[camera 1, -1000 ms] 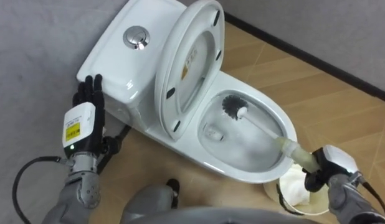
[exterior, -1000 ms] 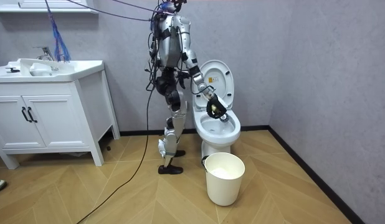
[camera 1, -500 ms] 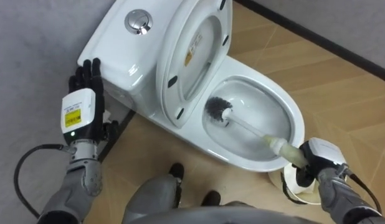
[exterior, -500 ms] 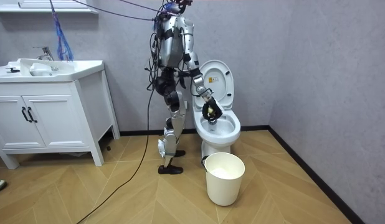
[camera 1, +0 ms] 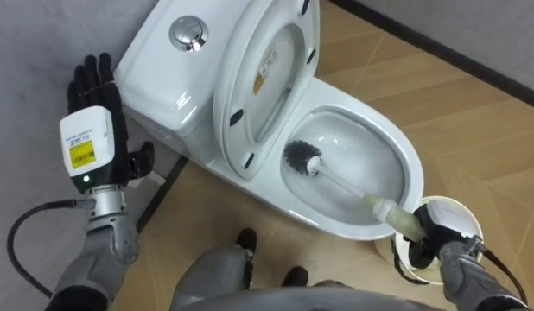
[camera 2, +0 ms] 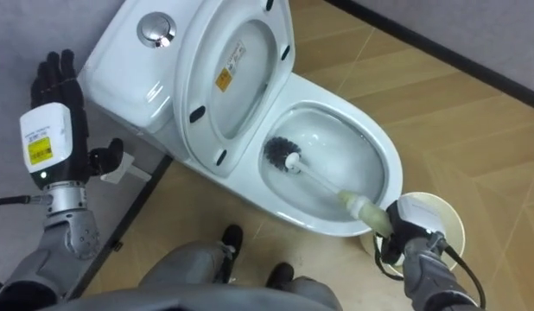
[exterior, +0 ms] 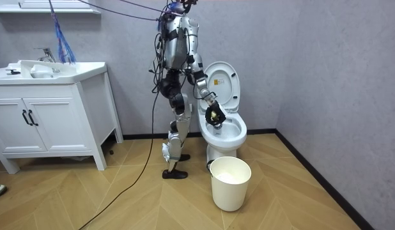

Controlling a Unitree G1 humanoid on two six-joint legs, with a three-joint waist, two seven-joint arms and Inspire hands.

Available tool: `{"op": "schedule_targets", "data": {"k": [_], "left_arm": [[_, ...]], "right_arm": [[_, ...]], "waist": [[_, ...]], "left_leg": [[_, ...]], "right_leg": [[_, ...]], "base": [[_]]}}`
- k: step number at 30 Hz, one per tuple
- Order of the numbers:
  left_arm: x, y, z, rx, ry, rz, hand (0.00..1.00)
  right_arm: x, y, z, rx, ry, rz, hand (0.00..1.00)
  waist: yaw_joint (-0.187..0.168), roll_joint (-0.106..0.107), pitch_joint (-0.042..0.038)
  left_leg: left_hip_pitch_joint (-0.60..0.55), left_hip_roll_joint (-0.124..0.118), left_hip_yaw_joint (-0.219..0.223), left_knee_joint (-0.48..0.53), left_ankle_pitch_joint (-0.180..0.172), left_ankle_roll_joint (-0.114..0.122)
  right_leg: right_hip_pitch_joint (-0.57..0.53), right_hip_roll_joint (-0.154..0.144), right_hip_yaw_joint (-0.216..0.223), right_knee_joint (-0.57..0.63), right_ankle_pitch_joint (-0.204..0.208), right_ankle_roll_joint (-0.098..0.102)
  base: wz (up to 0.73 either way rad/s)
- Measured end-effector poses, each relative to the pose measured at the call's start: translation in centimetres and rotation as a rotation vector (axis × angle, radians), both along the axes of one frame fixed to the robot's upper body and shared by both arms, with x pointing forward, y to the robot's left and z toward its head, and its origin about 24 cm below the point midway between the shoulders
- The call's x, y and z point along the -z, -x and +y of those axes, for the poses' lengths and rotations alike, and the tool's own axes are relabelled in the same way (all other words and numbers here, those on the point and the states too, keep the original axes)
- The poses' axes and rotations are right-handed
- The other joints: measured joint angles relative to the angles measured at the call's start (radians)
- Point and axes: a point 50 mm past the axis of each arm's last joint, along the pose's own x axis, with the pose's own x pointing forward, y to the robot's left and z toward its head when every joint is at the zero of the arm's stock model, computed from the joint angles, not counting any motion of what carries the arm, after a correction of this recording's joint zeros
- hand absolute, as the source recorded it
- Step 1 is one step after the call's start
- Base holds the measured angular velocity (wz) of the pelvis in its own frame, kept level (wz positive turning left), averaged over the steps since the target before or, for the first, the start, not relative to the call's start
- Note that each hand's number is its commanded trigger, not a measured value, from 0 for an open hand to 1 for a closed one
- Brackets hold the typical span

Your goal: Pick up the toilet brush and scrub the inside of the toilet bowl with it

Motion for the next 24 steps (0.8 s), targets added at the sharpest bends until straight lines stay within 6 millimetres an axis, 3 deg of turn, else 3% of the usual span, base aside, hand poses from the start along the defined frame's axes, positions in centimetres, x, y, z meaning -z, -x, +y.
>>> {"op": "schedule_targets", "data": {"k": [4,13,17,19,24], "left_arm": [[-0.2,-0.1,-0.3,0.004,0.005,-0.017,0.00],[0.1,-0.1,-1.0,0.031,0.015,-0.003,0.00],[0.5,-0.1,-1.8,0.079,0.027,0.050,0.00],[0.7,-0.2,-2.0,0.105,0.033,0.089,0.00],[1.7,-0.2,-2.5,0.145,0.079,0.200,0.00]], "right_arm": [[0.1,0.2,-0.1,0.007,-0.003,0.023,1.00],[0.0,-0.5,0.1,-0.001,-0.017,0.033,1.00],[-0.1,-0.8,0.1,-0.008,-0.022,0.032,1.00],[-0.3,-1.5,0.2,-0.017,-0.026,0.020,1.00],[-0.5,-2.2,0.4,-0.035,-0.046,0.017,1.00]], "waist": [[0.001,0.008,-0.0048],[-0.009,0.008,-0.0043],[-0.016,0.003,-0.0005],[-0.023,-0.006,0.0059],[-0.037,-0.007,0.0073]], "left_leg": [[0.002,0.000,0.002,0.002,0.000,0.001],[0.017,0.001,0.014,0.000,0.000,0.002],[0.016,-0.001,0.014,-0.001,0.001,0.003],[0.008,0.000,0.017,0.000,0.001,0.004],[-0.013,-0.001,0.022,0.005,0.002,0.008]], "right_leg": [[0.001,-0.001,0.003,0.002,0.000,0.000],[0.008,-0.008,0.016,0.005,0.000,0.000],[0.006,-0.013,0.011,0.014,-0.003,0.005],[-0.006,-0.012,0.016,0.018,-0.004,0.005],[-0.022,-0.015,0.012,0.019,-0.003,0.006]], "base": [[0.00],[-0.05],[0.02],[0.00],[0.01]]}}
